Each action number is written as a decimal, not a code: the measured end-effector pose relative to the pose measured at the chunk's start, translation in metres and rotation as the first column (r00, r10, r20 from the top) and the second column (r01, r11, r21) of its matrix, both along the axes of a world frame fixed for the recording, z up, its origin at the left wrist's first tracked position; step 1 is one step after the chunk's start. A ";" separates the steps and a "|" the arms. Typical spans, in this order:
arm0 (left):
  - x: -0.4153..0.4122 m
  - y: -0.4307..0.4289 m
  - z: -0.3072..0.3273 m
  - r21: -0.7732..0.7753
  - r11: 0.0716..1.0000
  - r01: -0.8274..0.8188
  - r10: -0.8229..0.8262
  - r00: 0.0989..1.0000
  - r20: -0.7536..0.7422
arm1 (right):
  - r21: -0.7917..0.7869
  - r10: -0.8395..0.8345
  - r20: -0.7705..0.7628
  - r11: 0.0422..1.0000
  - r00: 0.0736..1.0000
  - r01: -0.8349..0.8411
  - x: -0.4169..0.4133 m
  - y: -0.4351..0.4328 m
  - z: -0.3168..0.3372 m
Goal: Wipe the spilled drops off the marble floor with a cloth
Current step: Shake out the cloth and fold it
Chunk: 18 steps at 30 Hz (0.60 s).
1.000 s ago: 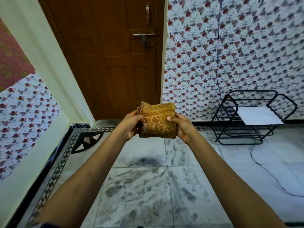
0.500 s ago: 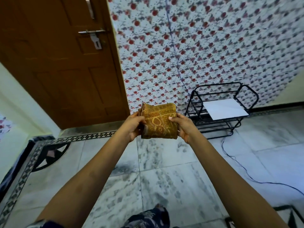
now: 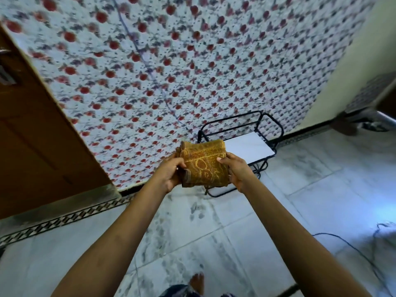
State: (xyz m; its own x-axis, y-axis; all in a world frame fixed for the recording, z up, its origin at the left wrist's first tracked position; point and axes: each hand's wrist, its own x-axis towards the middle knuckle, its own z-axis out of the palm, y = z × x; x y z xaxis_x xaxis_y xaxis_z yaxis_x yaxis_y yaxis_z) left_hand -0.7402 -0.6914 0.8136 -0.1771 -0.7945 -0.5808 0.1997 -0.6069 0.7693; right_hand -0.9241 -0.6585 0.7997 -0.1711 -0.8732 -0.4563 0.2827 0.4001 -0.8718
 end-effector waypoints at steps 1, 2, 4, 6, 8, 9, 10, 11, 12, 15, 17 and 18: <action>-0.016 -0.015 -0.002 0.010 1.000 0.010 -0.010 1.000 0.018 | 0.008 -0.024 0.005 1.000 1.000 0.024 -0.015 -0.011 0.000; -0.028 -0.025 -0.002 0.017 1.000 0.021 -0.021 0.999 0.042 | 0.011 -0.042 0.016 0.999 0.999 0.042 -0.027 -0.018 0.000; -0.057 -0.048 -0.005 0.026 0.998 0.052 -0.054 0.995 0.080 | 0.025 -0.080 0.033 0.997 0.996 0.079 -0.054 -0.037 -0.004; -0.085 -0.071 -0.010 0.032 0.997 0.064 -0.066 0.994 0.082 | 0.047 -0.118 0.046 0.992 0.992 0.115 -0.080 -0.058 -0.009; -0.108 -0.092 -0.014 0.050 0.997 0.055 -0.059 0.995 0.084 | 0.066 -0.125 0.036 0.990 0.992 0.122 -0.103 -0.077 -0.018; -0.124 -0.104 -0.018 0.059 0.997 0.055 -0.060 0.995 0.077 | 0.080 -0.123 0.032 0.990 0.992 0.121 -0.118 -0.090 -0.023; -0.137 -0.114 -0.023 0.066 0.997 0.042 -0.046 0.997 0.062 | 0.091 -0.116 0.026 0.989 0.993 0.113 -0.130 -0.101 -0.027; -0.153 -0.126 -0.028 0.073 0.997 0.028 -0.032 0.998 0.056 | 0.107 -0.116 0.030 0.988 0.993 0.112 -0.146 -0.114 -0.031; -0.174 -0.142 -0.038 0.076 0.997 0.016 -0.020 0.998 0.056 | 0.122 -0.112 0.036 0.987 0.993 0.107 -0.167 -0.131 -0.037; -0.210 -0.167 -0.054 0.078 0.997 0.000 -0.004 0.998 0.057 | 0.146 -0.071 0.026 0.987 0.997 0.067 -0.204 -0.158 -0.043; -0.250 -0.190 -0.070 0.103 0.994 -0.027 0.020 0.997 0.068 | 0.186 -0.037 0.021 0.982 0.999 0.032 -0.243 -0.184 -0.049; -0.263 -0.196 -0.073 0.115 0.992 -0.041 0.033 0.997 0.067 | 0.206 -0.029 0.022 0.978 0.999 0.024 -0.257 -0.193 -0.053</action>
State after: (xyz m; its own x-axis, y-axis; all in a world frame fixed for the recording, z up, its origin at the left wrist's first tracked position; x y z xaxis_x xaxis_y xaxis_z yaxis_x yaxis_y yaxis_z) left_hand -1.0036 -0.8870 0.7406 -0.1073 -0.7260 -0.6793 0.1755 -0.6863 0.7058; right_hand -1.1807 -0.8518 0.7468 -0.1795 -0.7558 -0.6298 0.3160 0.5619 -0.7644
